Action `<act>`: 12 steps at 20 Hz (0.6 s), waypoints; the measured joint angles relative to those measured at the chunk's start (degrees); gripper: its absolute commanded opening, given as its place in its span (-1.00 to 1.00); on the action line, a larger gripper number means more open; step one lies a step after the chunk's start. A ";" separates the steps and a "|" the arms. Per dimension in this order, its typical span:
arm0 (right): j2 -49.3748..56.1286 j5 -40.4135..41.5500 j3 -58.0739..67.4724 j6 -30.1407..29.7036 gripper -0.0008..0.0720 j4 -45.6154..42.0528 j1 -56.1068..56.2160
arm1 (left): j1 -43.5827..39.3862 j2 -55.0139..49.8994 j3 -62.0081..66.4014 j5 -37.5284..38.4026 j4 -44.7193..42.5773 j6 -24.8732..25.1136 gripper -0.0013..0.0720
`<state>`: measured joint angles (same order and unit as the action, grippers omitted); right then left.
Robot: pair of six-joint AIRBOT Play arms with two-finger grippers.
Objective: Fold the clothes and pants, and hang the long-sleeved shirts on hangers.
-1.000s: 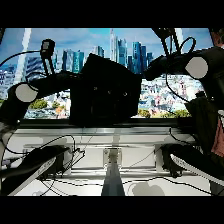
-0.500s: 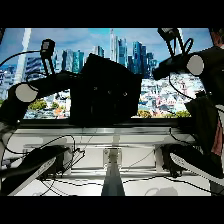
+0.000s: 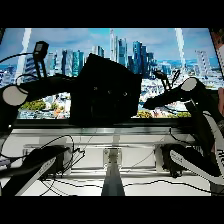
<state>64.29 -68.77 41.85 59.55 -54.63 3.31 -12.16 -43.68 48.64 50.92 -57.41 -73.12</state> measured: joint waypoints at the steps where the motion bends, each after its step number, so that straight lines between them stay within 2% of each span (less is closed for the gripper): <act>1: 0.00 1.62 -1.09 -0.46 0.37 2.05 0.87 | 1.31 1.42 0.00 1.57 -2.14 0.02 0.94; 4: 0.26 5.84 -2.80 -1.09 0.37 5.84 4.81 | 4.61 4.70 0.02 8.66 -12.68 -0.39 0.94; 7: 2.43 10.32 -3.43 -0.83 0.37 5.90 8.48 | 6.99 6.14 -0.68 18.25 -24.11 -1.49 0.94; 10: 6.32 10.01 -3.65 -0.46 0.37 6.54 10.14 | 8.02 6.54 -3.52 23.23 -29.92 -1.05 0.93; 11: 7.58 8.81 -3.72 -0.87 0.35 6.80 10.43 | 8.24 6.45 -5.03 24.15 -31.08 -0.46 0.91; 12: 8.61 7.43 -3.76 -1.53 0.35 7.06 10.60 | 8.39 6.14 -6.71 24.72 -31.82 -0.31 0.75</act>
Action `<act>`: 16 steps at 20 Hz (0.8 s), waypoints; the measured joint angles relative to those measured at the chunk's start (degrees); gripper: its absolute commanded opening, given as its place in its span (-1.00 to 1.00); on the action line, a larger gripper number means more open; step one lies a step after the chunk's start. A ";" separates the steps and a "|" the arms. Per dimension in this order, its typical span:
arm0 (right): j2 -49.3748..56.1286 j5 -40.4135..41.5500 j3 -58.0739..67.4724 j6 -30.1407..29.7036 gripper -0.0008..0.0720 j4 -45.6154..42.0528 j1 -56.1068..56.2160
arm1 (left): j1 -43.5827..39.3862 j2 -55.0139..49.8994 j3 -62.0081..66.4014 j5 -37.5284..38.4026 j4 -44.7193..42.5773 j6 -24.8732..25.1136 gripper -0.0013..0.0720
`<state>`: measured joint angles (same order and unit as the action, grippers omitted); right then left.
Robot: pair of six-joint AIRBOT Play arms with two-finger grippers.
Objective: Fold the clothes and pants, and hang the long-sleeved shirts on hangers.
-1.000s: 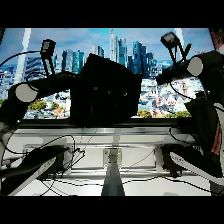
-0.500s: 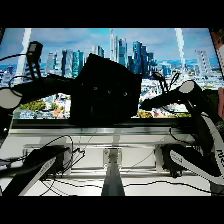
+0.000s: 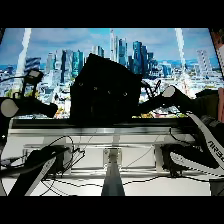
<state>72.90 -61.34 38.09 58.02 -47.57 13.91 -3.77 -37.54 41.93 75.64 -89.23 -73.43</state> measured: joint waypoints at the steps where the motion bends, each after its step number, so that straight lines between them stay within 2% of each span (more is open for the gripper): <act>1: 0.92 -1.38 0.00 -0.92 0.34 0.46 0.13 | 0.11 -0.24 -1.62 0.57 -0.13 0.22 0.73; 4: 2.40 -8.04 0.00 -5.60 0.34 2.89 0.37 | 0.31 -0.81 -5.90 1.14 2.75 1.49 0.73; 5: 2.62 -10.01 -0.02 -7.21 0.24 3.67 0.39 | 0.31 -0.90 -6.86 1.11 3.74 1.84 0.73; 7: 2.93 -13.16 0.00 -10.08 0.21 5.25 0.46 | 0.35 -1.07 -8.20 0.52 4.94 2.29 0.73; 8: 3.02 -13.81 0.00 -11.06 0.06 5.57 0.46 | 0.35 -1.14 -8.61 0.07 5.44 2.51 0.72; 9: 3.13 -14.03 0.00 -11.87 -0.37 5.81 0.46 | 0.37 -1.27 -8.92 -0.59 5.73 2.64 0.72; 10: 3.15 -13.97 0.00 -12.44 -0.90 6.01 0.46 | 0.42 -1.44 -9.16 -1.05 5.73 2.69 0.72; 11: 3.21 -13.86 0.00 -12.83 -0.90 6.36 0.48 | 0.55 -1.73 -9.42 -1.68 5.73 2.47 0.54; 12: 3.21 -13.57 0.00 -13.18 -0.90 6.47 0.48 | 0.92 -2.19 -9.81 -2.29 5.77 2.25 0.45; 16: 3.26 -12.87 0.00 -13.79 -0.90 6.73 0.48 | 5.60 -4.85 -12.35 -3.85 5.77 1.88 0.45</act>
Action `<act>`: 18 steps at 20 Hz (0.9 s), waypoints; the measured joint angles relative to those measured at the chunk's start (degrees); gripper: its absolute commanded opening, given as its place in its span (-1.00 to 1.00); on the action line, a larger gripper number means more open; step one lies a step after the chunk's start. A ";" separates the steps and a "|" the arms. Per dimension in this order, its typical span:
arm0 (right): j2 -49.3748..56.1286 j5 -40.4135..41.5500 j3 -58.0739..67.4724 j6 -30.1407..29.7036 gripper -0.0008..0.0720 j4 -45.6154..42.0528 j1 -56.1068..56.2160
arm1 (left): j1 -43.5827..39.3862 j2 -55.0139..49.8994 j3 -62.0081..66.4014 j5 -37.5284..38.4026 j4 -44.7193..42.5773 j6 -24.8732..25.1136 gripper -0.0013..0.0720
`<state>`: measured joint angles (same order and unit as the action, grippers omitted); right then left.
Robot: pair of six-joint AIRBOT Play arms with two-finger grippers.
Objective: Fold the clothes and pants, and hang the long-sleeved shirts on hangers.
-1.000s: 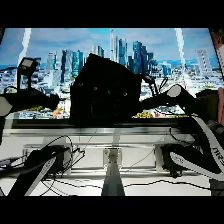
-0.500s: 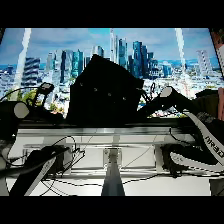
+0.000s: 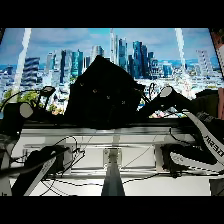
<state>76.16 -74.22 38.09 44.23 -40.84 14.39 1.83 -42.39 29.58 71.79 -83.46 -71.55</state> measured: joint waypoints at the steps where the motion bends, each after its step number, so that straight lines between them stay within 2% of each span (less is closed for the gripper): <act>1: 0.00 0.13 -0.02 -0.09 -0.90 0.00 0.00 | 1.97 -0.79 -0.42 -0.46 0.00 0.02 0.45; 4: 0.00 0.33 0.00 -0.17 -0.90 0.07 0.00 | 10.05 -3.41 -1.11 -2.05 2.80 0.85 0.45; 9: 0.00 0.96 -0.02 -0.26 -0.90 0.35 0.00 | 22.86 -11.19 -1.46 -2.40 19.04 8.22 0.44; 12: 0.00 1.46 -0.02 -0.24 -0.90 0.46 0.00 | 25.09 -17.97 -1.62 -1.09 24.96 12.55 0.45; 18: 0.00 1.29 -0.02 1.22 -0.90 0.55 0.00 | 25.68 -26.73 -1.38 -0.76 29.40 17.90 0.45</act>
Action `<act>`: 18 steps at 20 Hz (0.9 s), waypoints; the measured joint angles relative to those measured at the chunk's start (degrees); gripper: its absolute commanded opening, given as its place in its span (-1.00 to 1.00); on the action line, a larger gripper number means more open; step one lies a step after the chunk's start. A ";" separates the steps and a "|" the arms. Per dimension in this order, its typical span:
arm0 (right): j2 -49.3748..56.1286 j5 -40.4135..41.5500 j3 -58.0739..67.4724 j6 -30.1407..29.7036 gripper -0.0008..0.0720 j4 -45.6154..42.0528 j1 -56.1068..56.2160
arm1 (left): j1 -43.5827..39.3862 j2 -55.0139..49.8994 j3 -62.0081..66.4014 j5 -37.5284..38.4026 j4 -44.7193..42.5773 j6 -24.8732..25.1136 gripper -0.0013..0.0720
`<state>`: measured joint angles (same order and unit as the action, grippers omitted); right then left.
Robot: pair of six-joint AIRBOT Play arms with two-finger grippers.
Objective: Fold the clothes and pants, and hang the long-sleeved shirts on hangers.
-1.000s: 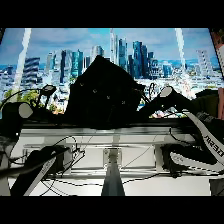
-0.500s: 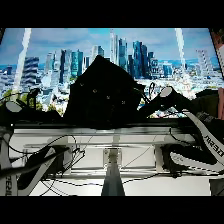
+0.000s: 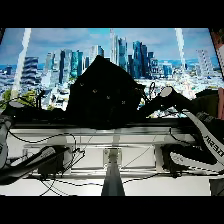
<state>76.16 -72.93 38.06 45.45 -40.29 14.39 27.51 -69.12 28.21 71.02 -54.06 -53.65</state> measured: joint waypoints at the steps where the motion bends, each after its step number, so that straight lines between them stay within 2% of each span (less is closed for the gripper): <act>1: 0.00 -0.07 0.02 0.15 -0.90 0.00 0.00 | 0.02 -0.57 0.31 0.00 0.11 1.01 0.44; 3: 0.00 -0.13 0.00 0.24 -0.90 0.02 0.00 | 0.00 -1.22 0.94 -0.61 -0.44 2.62 0.29; 5: 0.00 -0.17 0.00 0.42 -0.90 0.02 0.00 | -0.39 -1.57 1.27 -0.74 -2.25 3.45 0.29; 6: 0.00 -0.20 0.02 0.42 -0.90 0.02 0.00 | -0.76 -1.68 1.38 -0.74 -3.54 3.78 0.06; 7: 0.00 -0.09 0.00 0.44 -0.90 0.00 0.00 | -1.20 -1.75 1.44 -1.27 -4.85 4.09 -0.45; 8: 0.00 0.00 0.02 0.44 -0.90 0.00 0.00 | -1.77 -1.84 1.49 -2.16 -6.27 4.28 -0.81; 9: 0.00 0.17 0.15 0.48 -0.90 -0.13 -0.02 | -2.51 -1.92 1.49 -2.43 -7.43 4.74 -0.92; 13: -0.33 1.09 3.08 1.42 -0.90 -4.61 -0.13 | -7.39 -2.01 1.49 -2.95 -5.01 6.80 -0.92; 18: -0.68 4.70 13.57 8.02 -0.90 -13.75 -3.58 | -17.99 -2.05 2.73 -11.41 2.01 6.19 -0.93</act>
<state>75.48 -68.23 51.64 53.47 -54.04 10.81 9.52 -71.18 30.94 59.61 -52.05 -47.46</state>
